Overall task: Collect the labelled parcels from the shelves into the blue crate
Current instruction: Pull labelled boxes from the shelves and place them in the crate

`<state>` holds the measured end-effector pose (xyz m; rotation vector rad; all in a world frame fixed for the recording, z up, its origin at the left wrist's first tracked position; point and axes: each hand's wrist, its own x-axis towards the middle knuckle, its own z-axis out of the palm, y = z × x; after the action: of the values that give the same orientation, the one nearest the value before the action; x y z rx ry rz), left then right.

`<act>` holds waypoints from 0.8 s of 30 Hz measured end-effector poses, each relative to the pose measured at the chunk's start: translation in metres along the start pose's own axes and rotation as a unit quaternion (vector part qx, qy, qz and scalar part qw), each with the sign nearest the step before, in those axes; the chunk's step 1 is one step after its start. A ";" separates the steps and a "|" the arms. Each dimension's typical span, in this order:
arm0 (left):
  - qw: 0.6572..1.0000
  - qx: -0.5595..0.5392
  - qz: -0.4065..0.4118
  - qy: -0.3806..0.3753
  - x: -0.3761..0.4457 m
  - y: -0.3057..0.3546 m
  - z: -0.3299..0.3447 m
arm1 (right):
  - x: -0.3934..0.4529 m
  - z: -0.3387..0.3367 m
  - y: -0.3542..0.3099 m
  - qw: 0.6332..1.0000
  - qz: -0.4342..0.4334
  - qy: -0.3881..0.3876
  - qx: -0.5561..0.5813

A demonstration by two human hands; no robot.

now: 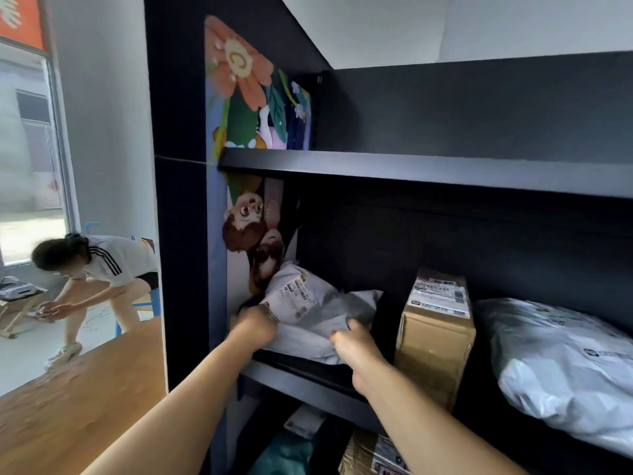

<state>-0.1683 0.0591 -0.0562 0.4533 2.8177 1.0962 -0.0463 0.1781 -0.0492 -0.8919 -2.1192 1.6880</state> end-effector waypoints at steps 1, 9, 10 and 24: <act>1.000 -0.006 -0.006 0.012 0.000 0.001 -0.002 | 0.001 0.001 0.000 1.000 0.001 0.002 0.012; 0.942 -0.318 -0.047 0.097 -0.004 -0.004 -0.005 | -0.002 0.005 0.004 0.992 -0.033 0.106 0.060; 0.923 -0.365 -0.054 0.105 -0.005 -0.005 -0.005 | -0.002 0.006 0.004 0.992 -0.027 0.109 0.064; 0.725 -0.672 -0.130 0.071 -0.006 -0.003 -0.006 | -0.006 0.015 0.003 0.968 -0.013 0.189 0.167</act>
<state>-0.1644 0.0513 -0.0544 -0.1939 1.3200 2.5956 -0.0490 0.1630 -0.0551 -0.9807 -1.5386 1.6396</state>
